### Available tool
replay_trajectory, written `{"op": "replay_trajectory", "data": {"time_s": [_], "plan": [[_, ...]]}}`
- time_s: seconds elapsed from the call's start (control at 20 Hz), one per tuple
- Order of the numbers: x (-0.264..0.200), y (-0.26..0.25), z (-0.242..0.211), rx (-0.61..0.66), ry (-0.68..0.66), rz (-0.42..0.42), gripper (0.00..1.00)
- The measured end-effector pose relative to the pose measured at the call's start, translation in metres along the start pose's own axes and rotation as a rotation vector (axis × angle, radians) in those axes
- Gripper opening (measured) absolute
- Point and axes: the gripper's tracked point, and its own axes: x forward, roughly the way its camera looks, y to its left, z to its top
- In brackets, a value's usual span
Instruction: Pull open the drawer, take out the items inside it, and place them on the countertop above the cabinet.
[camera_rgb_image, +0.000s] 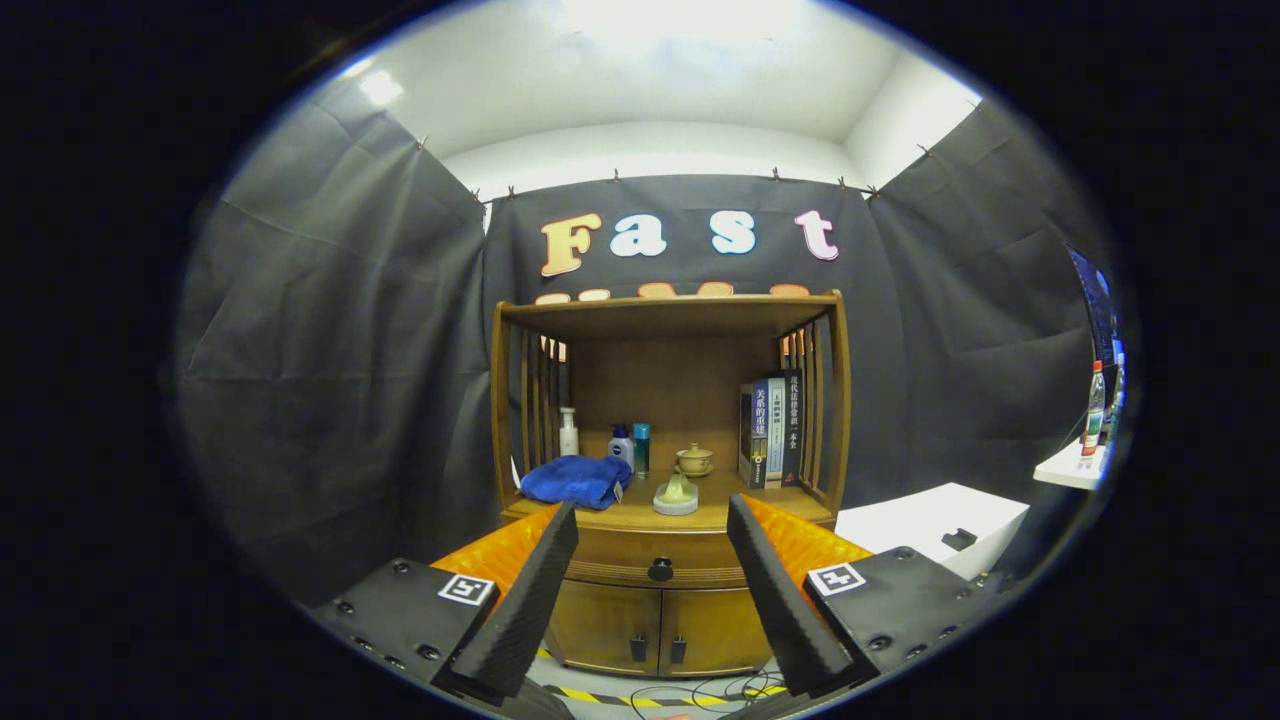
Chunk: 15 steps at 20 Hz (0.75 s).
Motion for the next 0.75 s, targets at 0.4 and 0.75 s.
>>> {"op": "replay_trajectory", "data": {"time_s": [0.4, 0.75], "plan": [[-0.055, -0.004, -0.010, -0.006, -0.010, 0.025, 0.98], [-0.062, 0.000, -0.013, -0.003, -0.011, 0.035, 0.97]]}}
